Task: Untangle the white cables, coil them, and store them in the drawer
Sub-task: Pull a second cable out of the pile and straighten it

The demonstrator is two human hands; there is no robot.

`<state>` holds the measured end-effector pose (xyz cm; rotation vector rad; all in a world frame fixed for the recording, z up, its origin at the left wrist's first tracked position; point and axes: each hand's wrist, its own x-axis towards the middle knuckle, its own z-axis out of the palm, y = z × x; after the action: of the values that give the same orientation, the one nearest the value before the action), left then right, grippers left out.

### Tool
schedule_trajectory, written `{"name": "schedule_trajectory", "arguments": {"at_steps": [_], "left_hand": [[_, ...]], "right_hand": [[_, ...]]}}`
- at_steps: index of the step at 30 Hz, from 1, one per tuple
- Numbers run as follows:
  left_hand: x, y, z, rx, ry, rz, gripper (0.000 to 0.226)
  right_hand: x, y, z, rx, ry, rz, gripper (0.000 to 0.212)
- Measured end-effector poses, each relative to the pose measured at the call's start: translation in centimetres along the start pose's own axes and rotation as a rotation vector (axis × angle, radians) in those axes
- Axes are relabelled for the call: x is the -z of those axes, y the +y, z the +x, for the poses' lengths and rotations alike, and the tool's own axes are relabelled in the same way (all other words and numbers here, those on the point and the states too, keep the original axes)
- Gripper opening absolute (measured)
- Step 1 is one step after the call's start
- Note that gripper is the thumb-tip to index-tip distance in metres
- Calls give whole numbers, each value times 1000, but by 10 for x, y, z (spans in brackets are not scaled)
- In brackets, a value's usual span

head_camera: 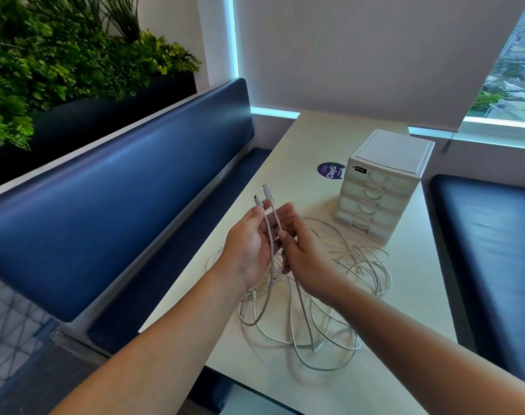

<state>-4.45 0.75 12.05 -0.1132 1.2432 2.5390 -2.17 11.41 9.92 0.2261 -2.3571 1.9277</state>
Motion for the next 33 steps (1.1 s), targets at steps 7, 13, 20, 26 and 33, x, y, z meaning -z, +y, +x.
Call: {"name": "schedule_trajectory", "arguments": {"at_steps": [7, 13, 20, 26, 33], "left_hand": [[-4, -4, -1, -40, -4, 86, 33], [-5, 5, 0, -68, -24, 92, 20], [-1, 11, -2, -150, -128, 230, 7], [-5, 7, -3, -366, -103, 427, 5], [-12, 11, -4, -231, -84, 218, 20]], "right_hand": [[5, -7, -1, 1, -122, 4, 30], [7, 2, 2, -83, -99, -117, 26], [18, 4, 7, 9, -33, -294, 24], [23, -4, 9, -49, -5, -431, 35], [25, -7, 1, 45, -72, -397, 33]]}}
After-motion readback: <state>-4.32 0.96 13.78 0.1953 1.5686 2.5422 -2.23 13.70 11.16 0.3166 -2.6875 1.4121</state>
